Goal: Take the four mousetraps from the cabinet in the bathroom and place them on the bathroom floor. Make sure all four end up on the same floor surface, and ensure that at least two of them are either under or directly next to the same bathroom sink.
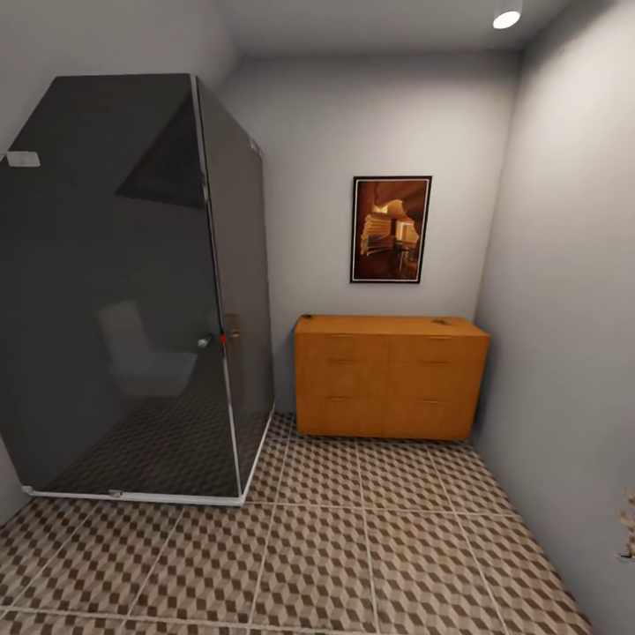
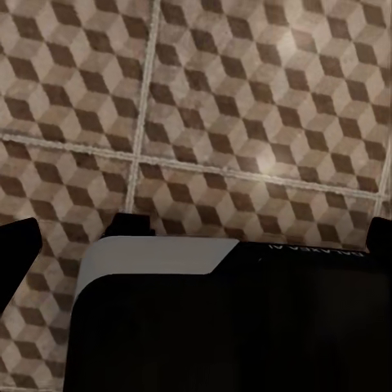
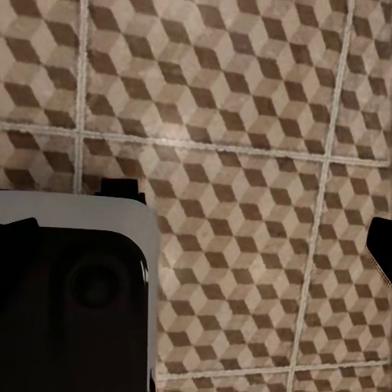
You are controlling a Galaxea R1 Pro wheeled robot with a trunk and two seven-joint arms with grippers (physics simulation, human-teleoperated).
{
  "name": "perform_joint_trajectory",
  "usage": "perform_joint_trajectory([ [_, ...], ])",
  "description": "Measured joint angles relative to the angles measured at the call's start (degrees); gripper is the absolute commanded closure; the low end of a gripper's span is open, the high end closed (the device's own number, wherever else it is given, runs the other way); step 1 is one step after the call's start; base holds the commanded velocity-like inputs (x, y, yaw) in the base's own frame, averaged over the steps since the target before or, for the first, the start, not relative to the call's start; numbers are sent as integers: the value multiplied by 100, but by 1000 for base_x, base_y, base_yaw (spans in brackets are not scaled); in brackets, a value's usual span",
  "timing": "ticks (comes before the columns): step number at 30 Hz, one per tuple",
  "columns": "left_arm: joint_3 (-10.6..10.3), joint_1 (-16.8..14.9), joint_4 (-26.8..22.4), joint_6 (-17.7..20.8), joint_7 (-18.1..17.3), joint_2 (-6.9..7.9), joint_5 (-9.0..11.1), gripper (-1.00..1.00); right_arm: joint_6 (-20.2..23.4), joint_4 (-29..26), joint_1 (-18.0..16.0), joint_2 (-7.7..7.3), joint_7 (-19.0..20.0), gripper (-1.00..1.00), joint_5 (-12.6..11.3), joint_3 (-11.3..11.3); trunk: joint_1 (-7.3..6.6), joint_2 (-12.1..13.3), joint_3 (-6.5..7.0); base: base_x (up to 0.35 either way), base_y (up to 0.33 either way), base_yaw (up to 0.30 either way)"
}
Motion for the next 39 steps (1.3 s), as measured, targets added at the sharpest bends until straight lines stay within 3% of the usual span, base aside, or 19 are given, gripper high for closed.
perform_joint_trajectory([
  [39, 0, 0, -1, 20, 1, -3, -2, -100, -6, -2, 0, 12, -3, -100, 0, 0, 0, 0, 0, 311, -136, 0],
])
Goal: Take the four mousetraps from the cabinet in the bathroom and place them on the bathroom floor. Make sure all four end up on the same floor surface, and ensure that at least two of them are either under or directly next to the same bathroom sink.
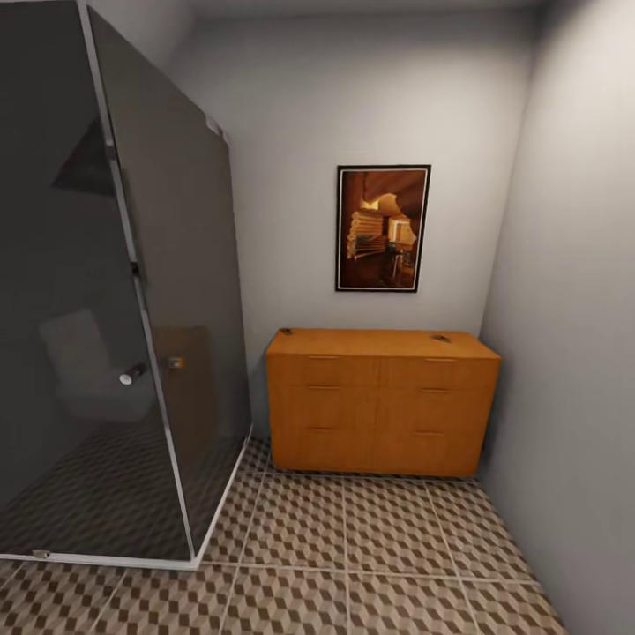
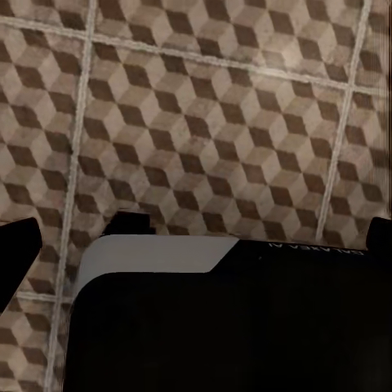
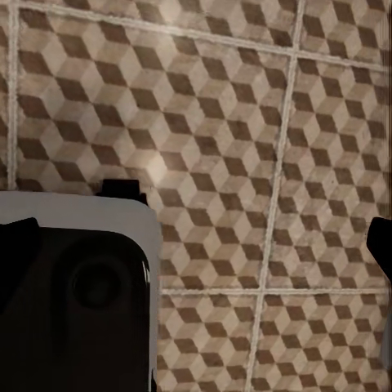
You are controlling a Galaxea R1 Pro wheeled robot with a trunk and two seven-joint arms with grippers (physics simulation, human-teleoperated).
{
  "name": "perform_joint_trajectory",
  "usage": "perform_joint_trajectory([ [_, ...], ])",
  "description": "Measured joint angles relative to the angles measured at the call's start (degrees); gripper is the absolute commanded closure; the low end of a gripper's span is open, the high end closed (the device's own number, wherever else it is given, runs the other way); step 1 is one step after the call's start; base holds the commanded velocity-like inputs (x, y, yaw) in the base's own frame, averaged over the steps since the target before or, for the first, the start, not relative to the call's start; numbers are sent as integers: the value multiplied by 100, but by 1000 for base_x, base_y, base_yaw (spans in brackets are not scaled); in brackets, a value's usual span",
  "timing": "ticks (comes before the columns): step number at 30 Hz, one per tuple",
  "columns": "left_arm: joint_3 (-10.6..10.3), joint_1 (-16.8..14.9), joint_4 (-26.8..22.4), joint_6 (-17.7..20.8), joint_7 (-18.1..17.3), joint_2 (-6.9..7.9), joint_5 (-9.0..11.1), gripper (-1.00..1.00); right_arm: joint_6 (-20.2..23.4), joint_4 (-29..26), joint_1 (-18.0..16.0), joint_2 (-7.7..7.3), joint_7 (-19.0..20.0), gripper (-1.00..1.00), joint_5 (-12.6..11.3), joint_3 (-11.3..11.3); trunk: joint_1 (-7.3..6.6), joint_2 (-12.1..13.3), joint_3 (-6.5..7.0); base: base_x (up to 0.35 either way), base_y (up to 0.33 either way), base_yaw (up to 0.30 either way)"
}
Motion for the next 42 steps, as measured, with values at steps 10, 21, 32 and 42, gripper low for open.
perform_joint_trajectory([
  [10, 0, 0, 0, 0, 0, -1, -4, -100, -2, 2, 0, 1, 2, -100, 0, 0, 0, 0, 0, 306, -170, 0],
  [21, 0, 0, 0, 0, 0, 6, 3, -100, 1, 0, 0, -3, -1, -100, 0, 0, 0, 0, 0, 306, -166, 0],
  [32, 0, 0, 0, 0, -3, 7, 4, -100, 5, -1, 0, -13, 1, -100, 0, 0, 0, 0, 0, 305, -152, 0],
  [42, 0, 0, 0, 0, -2, 8, 4, -100, 6, 1, 0, -16, 2, -100, 0, 0, 0, 0, 0, 306, -149, 0],
])
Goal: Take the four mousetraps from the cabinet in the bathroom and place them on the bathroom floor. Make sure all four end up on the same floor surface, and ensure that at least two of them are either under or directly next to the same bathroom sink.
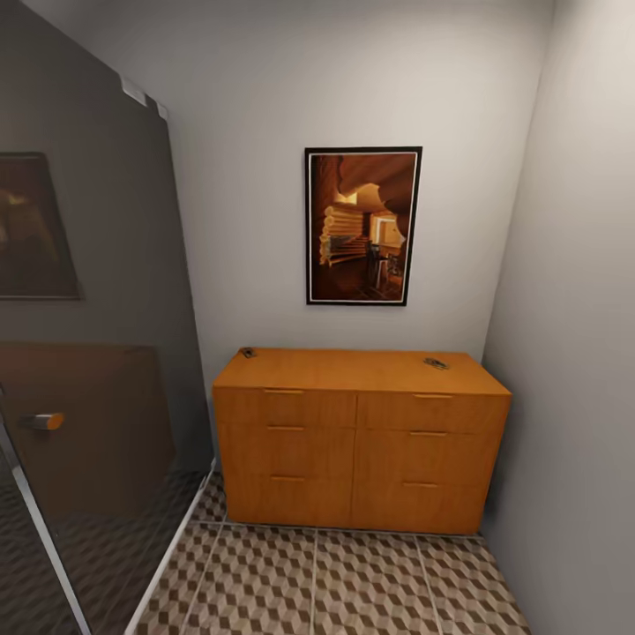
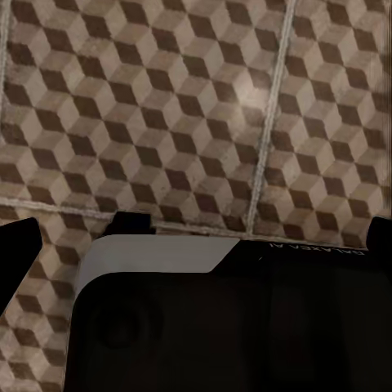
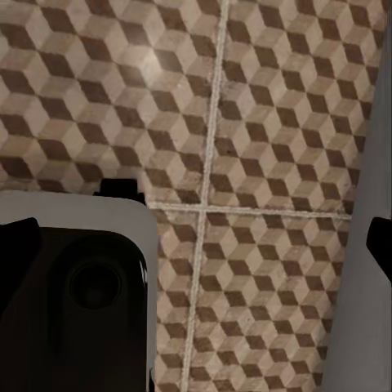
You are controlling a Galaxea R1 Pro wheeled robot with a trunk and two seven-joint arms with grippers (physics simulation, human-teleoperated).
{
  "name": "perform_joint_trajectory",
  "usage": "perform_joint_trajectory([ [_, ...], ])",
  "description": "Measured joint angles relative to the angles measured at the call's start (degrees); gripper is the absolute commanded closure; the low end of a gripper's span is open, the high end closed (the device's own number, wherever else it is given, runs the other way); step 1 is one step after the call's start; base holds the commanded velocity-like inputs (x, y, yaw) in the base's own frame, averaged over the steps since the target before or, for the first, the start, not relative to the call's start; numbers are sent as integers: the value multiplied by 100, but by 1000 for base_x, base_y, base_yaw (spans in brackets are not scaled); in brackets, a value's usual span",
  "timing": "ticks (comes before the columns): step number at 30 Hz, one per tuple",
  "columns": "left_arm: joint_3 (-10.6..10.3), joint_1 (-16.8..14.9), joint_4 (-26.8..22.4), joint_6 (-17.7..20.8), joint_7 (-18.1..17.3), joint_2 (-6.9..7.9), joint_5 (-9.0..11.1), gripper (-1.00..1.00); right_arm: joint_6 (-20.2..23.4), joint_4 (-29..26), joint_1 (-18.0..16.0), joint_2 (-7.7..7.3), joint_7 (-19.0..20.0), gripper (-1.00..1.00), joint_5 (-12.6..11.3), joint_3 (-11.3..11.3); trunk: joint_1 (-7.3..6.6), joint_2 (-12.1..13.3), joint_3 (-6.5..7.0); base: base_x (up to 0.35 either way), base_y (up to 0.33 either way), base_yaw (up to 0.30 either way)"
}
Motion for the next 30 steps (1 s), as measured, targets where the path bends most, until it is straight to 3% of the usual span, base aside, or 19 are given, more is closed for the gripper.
perform_joint_trajectory([
  [30, 0, 0, 0, -17, -6, 0, -9, -100, 0, -2, 0, -9, -2, -100, 0, 0, 0, 0, 0, 305, -148, 0],
])
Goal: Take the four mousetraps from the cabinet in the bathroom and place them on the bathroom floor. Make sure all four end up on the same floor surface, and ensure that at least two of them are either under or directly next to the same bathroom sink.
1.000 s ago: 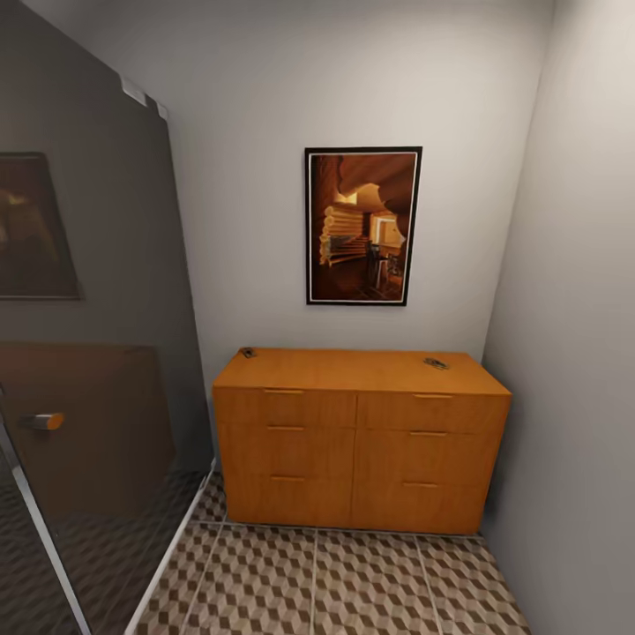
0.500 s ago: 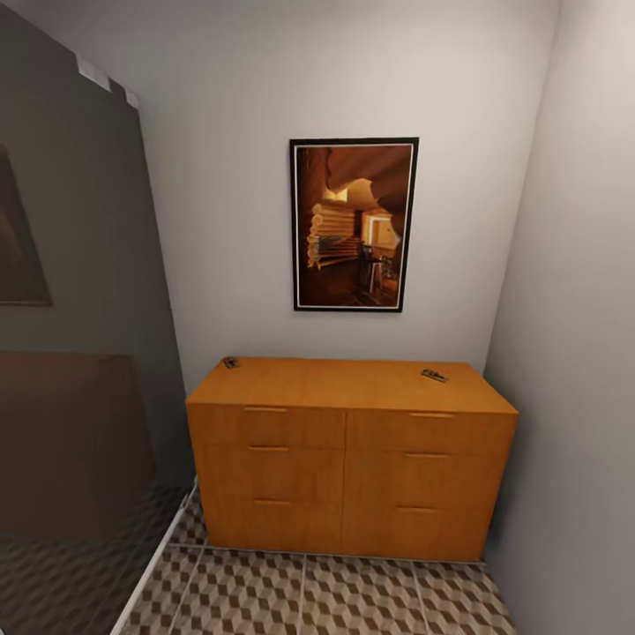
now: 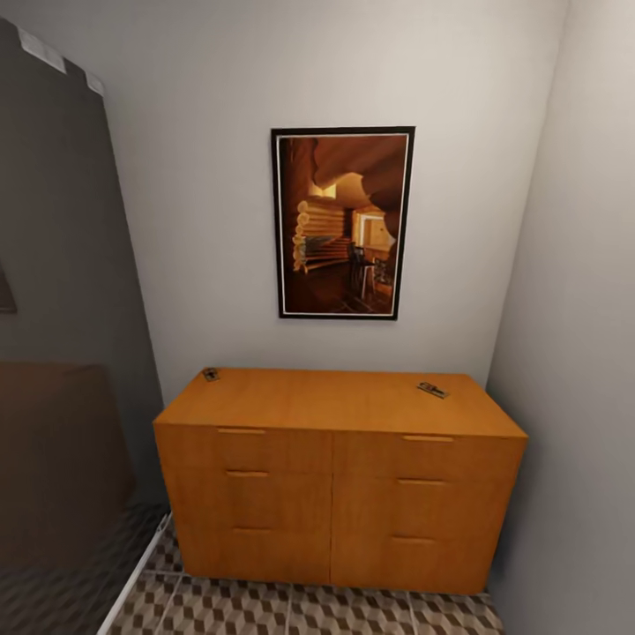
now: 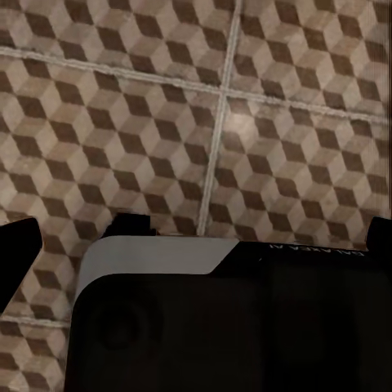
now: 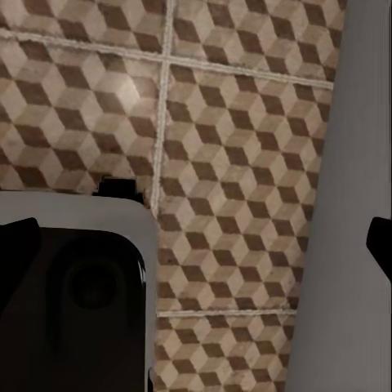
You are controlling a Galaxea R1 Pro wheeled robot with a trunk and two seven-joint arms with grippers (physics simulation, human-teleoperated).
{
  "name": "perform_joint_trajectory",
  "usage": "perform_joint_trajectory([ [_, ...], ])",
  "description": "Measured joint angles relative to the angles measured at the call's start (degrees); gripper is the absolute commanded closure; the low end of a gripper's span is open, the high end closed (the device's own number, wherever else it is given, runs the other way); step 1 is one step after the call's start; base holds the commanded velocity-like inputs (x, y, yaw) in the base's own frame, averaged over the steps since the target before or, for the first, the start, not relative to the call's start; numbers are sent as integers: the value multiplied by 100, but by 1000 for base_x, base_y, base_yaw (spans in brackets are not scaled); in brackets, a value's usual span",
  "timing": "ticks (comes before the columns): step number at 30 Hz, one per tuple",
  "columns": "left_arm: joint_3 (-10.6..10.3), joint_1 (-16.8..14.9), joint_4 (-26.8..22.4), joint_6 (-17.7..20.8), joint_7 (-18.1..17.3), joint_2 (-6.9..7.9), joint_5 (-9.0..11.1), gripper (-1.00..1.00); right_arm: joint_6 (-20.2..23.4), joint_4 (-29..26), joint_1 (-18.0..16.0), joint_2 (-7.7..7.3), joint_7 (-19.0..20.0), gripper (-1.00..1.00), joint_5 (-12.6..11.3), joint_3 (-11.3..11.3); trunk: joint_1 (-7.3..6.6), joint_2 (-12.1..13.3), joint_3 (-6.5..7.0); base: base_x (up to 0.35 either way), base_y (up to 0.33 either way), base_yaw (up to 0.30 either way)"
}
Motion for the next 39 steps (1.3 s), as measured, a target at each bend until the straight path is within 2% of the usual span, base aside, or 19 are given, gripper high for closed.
perform_joint_trajectory([
  [12, 0, 0, 0, -14, -6, 0, 0, -100, 0, -1, 0, -8, 2, -100, 0, 0, 2, 0, 0, 231, -119, 0],
  [31, 0, 0, 0, -26, -31, -5, 0, -100, -13, 1, 0, -27, 3, -100, 0, 0, 4, 0, 0, 24, -14, 0],
  [35, 121, 131, 9, 102, -41, 124, -124, -100, 105, -89, 127, 101, 132, -100, -18, -130, 3, 0, 0, 0, 0, 0],
  [37, 181, 196, 9, 165, -41, 176, -188, -100, 170, -89, 193, 102, 195, -100, -19, -191, 3, 0, 0, 0, 0, 0],
  [39, 181, 262, -3, 177, -30, 144, -253, -100, 183, -59, 259, 79, 258, -100, -35, -208, 3, 0, 0, 0, 0, 0],
])
